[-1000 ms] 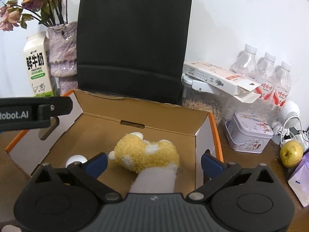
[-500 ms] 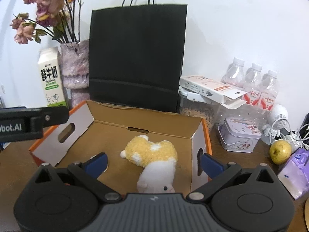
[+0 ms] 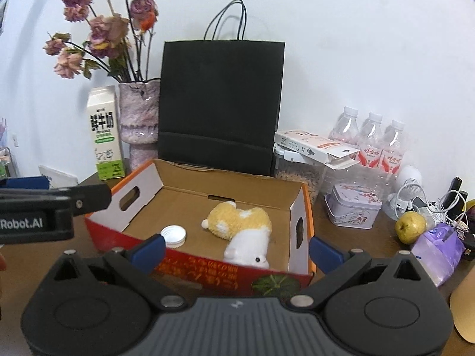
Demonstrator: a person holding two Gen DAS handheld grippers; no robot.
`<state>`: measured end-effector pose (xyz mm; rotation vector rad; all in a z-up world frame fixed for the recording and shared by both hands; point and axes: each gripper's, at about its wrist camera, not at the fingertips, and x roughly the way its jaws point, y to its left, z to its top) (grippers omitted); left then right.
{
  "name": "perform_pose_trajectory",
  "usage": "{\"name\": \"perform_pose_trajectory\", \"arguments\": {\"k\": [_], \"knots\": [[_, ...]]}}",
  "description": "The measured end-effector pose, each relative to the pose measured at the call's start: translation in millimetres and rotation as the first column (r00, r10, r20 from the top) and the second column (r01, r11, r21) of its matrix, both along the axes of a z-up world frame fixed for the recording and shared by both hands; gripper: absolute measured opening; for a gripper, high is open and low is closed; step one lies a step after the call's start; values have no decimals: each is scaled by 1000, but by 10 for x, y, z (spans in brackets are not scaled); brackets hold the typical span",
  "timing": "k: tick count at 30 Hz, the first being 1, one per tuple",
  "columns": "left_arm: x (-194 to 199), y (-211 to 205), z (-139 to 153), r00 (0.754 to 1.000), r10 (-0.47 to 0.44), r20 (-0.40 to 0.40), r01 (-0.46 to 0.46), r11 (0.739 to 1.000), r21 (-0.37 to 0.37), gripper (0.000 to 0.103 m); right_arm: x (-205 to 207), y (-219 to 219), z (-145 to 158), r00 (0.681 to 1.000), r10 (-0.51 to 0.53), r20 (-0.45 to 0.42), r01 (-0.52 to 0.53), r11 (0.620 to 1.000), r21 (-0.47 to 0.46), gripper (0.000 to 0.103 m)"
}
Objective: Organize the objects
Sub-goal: 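Withdraw both tools from the box back toward the remaining items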
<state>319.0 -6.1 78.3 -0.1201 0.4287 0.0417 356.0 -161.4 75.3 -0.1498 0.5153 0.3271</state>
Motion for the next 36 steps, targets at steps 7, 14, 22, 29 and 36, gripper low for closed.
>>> {"name": "perform_pose_trajectory", "arguments": {"k": [7, 14, 22, 29, 36], "knots": [[-369, -21, 23, 1000, -9, -1, 9, 1000, -2, 103, -424, -114, 29, 1000, 7, 24, -7, 1000, 8, 103], [-782, -52, -18, 999, -32, -3, 32, 999, 14, 103, -884, -235, -18, 999, 28, 34, -28, 1000, 3, 103], [-1249, 34, -159, 999, -34, -5, 34, 999, 24, 103, -1415, -334, -175, 997, 73, 32, -74, 997, 18, 103], [-1607, 124, -324, 999, -42, -24, 42, 999, 34, 103, -1871, -391, -416, 995, 102, 4, -102, 995, 17, 103], [-1918, 177, -485, 998, -49, -38, 50, 998, 27, 103, -2247, -410, -624, 993, 114, -26, -114, 993, 25, 103]]}}
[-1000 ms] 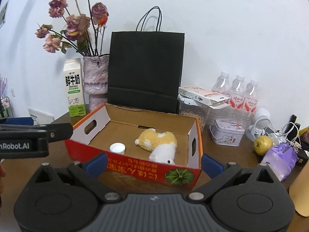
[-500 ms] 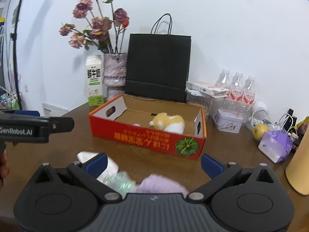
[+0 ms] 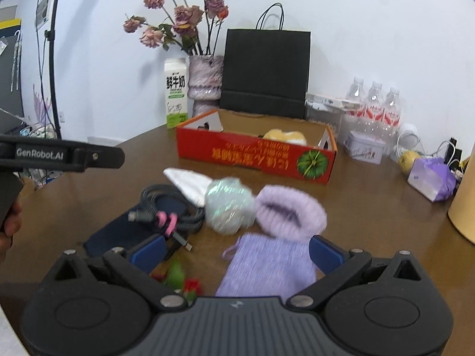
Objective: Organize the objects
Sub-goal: 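Withdraw both tools from the box back toward the remaining items, then grasp the red-green flower ornament with the right gripper while the left grasps the navy pouch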
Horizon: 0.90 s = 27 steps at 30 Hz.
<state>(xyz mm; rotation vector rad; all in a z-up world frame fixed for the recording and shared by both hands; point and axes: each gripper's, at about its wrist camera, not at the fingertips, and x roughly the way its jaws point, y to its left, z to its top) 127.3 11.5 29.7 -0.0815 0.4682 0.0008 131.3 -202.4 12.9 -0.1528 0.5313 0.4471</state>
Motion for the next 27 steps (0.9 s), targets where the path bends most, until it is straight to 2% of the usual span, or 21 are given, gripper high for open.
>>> {"name": "perform_pose_trajectory", "arguments": {"k": [10, 12, 20, 24, 26, 27], "knots": [[-297, 115, -234, 999, 12, -42, -13, 1000, -22, 103, -237, 63, -232, 999, 7, -32, -7, 1000, -2, 103], [-346, 147, -264, 999, 16, -47, -17, 1000, -23, 103, -262, 67, -263, 1000, 8, -30, -7, 1000, 6, 100], [-423, 262, -346, 997, 17, -72, -19, 999, -28, 103, -227, 159, -356, 998, 41, -56, -41, 999, 5, 68], [-408, 266, -386, 996, 5, -86, -8, 1000, -29, 103, -210, 239, -400, 995, 79, -69, -79, 997, 1, 56], [-393, 257, -400, 996, -4, -94, 1, 1000, -29, 103, -194, 276, -423, 992, 96, -83, -96, 995, 3, 40], [-384, 247, -408, 995, -9, -97, 7, 1000, -29, 103, -184, 283, -431, 990, 105, -90, -105, 994, 9, 37]]}}
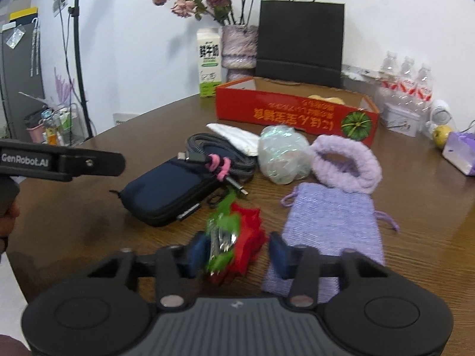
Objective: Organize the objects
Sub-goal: 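Grasp the red-green flower ornament with the right gripper while the left grasps the navy pouch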
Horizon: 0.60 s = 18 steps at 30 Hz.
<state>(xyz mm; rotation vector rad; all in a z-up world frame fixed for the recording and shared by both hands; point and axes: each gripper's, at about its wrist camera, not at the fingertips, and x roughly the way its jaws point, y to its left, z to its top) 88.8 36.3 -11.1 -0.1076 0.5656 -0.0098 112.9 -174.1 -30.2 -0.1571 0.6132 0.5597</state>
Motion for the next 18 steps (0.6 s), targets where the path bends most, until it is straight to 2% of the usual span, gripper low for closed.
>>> {"name": "perform_pose_trajectory", "arguments": {"k": [8, 18], "knots": [[124, -81, -80, 999, -25, -41, 26, 1000, 10, 103, 7, -93, 39, 999, -3, 31, 2, 999, 49, 34], [489, -287, -169, 993, -55, -105, 59, 998, 34, 103, 233, -536, 124, 978, -175, 114, 168, 983, 70, 34]]}}
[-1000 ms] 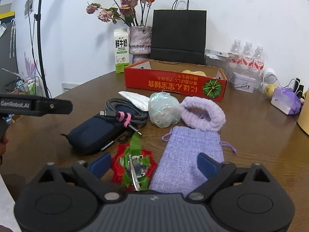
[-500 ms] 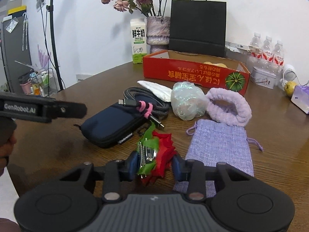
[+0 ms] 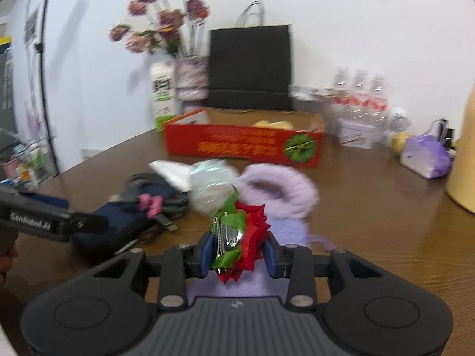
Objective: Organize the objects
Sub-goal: 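Grasp the red-green flower ornament with the right gripper while the left grasps the navy pouch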
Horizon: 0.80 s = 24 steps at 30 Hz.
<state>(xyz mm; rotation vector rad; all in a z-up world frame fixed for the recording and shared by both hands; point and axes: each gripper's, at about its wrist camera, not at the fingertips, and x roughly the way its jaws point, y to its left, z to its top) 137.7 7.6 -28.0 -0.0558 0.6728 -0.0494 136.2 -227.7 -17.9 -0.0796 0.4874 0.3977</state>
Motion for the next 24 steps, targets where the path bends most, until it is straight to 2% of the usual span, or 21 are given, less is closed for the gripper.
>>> {"name": "perform_pose_trajectory", "arguments": {"k": [5, 9, 16, 18, 19, 20, 24], "knots": [[233, -114, -80, 999, -4, -45, 4, 1000, -1, 103, 191, -193, -32, 997, -74, 12, 74, 997, -4, 34], [364, -189, -160, 997, 13, -70, -12, 1000, 17, 103, 224, -176, -105, 997, -76, 25, 76, 997, -26, 34], [472, -233, -218, 998, 51, -38, -49, 998, 38, 102, 212, -148, -103, 998, -54, 29, 54, 998, -23, 34], [468, -247, -215, 998, 56, -27, -55, 997, 45, 95, 198, -135, -101, 998, -49, 32, 50, 998, -28, 34], [449, -254, -199, 999, 44, -20, -43, 998, 39, 79, 195, -133, -99, 998, -48, 31, 49, 998, -27, 34], [421, -259, -177, 999, 31, -9, -31, 999, 27, 71, 196, -135, -99, 998, -47, 30, 48, 999, -25, 34], [352, -233, -161, 999, 38, -1, -38, 999, 22, 68, 191, -151, -94, 998, -51, 28, 52, 998, -20, 34]]}}
